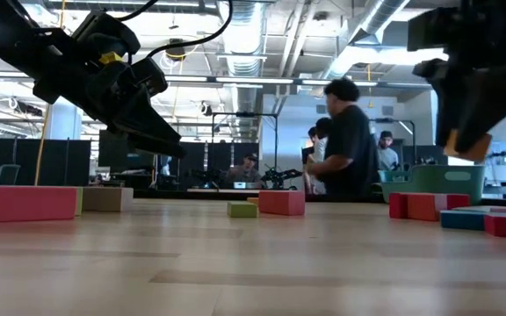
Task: Sort blocks by size
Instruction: Put the yellow square block into the green bin
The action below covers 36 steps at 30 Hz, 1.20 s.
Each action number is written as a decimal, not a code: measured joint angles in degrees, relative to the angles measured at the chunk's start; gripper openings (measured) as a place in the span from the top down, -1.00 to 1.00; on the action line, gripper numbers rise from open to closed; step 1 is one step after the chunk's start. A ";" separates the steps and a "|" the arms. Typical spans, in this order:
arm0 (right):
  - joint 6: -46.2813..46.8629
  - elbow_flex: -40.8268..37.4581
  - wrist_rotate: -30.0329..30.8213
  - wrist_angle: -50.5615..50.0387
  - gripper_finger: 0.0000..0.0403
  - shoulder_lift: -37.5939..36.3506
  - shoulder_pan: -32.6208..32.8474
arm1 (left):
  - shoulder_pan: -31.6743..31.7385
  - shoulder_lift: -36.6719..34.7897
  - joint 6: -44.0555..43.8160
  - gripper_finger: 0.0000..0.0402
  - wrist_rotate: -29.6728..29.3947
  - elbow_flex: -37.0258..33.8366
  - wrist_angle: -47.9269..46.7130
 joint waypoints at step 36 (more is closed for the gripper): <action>1.70 2.48 17.72 -3.22 0.24 0.04 -48.08 | 0.00 0.00 0.63 -0.23 0.58 0.00 -0.07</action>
